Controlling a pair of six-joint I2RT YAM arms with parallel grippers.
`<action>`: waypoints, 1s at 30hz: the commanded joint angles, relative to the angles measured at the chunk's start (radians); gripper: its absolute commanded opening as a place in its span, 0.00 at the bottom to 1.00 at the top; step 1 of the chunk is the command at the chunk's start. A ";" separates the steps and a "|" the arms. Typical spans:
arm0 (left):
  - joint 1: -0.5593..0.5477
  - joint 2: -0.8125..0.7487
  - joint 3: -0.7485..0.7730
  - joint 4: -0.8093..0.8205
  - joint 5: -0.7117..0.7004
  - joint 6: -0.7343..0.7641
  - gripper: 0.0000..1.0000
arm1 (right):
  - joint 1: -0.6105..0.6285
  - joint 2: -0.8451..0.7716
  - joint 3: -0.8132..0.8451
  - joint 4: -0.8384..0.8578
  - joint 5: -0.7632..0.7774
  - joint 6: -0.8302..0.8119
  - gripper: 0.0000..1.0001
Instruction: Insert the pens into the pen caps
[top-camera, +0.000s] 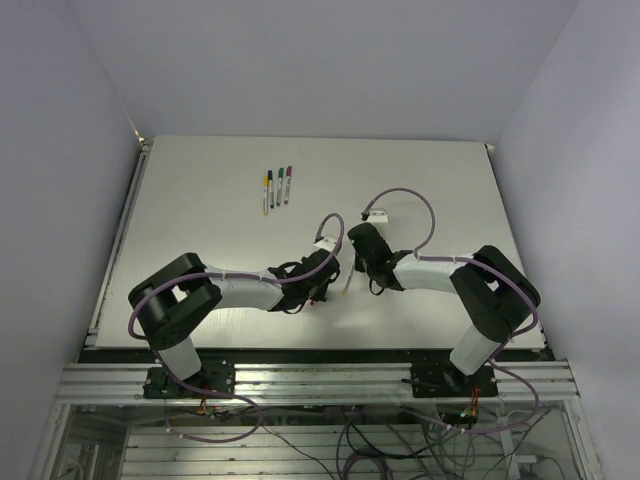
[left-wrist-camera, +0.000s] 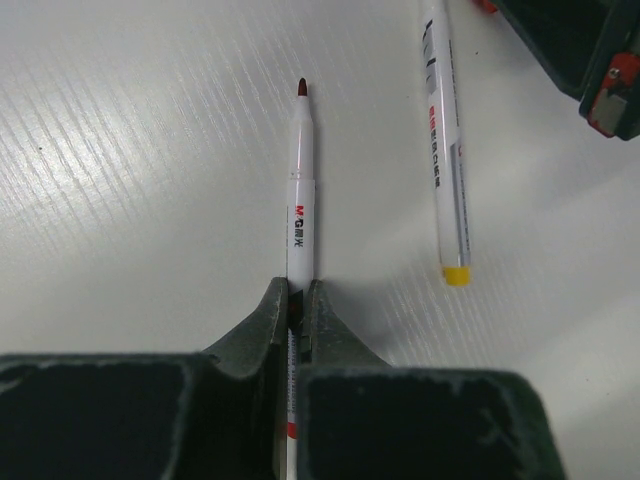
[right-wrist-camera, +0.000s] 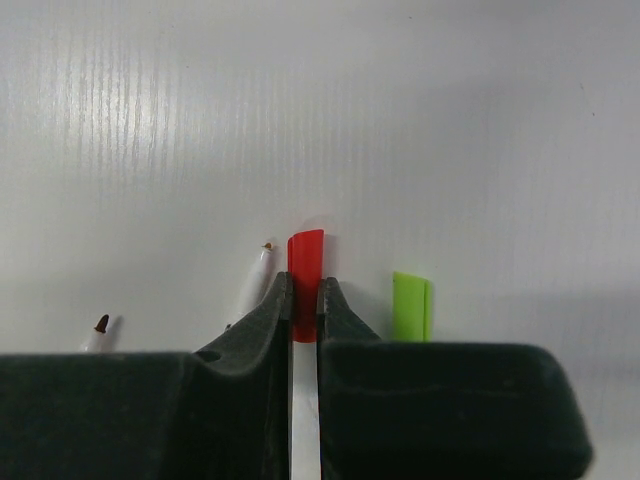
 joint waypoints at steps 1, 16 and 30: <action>0.011 0.017 -0.042 -0.049 0.024 -0.006 0.07 | -0.001 0.009 -0.031 -0.109 0.000 0.022 0.00; 0.016 -0.074 -0.044 0.039 0.021 0.039 0.07 | -0.009 -0.356 -0.163 0.161 0.038 -0.020 0.00; 0.016 -0.291 -0.181 0.304 0.056 0.106 0.07 | -0.058 -0.636 -0.391 0.504 -0.074 -0.001 0.00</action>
